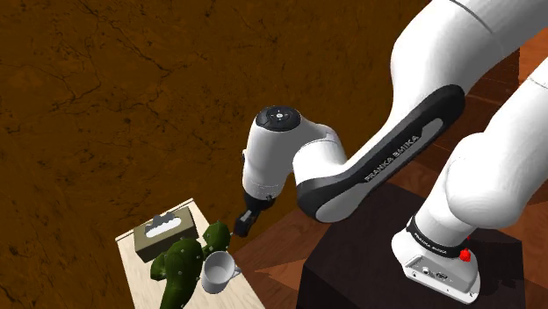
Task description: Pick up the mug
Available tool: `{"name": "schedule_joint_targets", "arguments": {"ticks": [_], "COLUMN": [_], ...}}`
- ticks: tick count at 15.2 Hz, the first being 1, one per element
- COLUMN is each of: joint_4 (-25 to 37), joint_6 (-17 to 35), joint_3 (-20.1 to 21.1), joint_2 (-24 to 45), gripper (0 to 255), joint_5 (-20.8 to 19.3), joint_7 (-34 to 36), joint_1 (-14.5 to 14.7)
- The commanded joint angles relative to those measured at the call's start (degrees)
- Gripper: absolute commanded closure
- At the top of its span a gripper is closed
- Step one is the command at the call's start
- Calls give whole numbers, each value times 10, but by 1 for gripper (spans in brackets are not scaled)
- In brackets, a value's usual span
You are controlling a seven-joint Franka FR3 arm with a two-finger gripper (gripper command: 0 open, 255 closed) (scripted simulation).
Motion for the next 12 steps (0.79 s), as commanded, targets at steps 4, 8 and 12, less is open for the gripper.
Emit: {"name": "schedule_joint_targets", "arguments": {"ticks": [4, 8, 12], "joint_4": [72, 147, 227], "joint_6": [36, 37, 35], "joint_3": [13, -51, -102], "joint_2": [145, 243, 328], "gripper": [0, 0, 0], "joint_5": [-246, -385, -465], "joint_7": [224, 353, 433], "joint_1": [4, 86, 161]}}
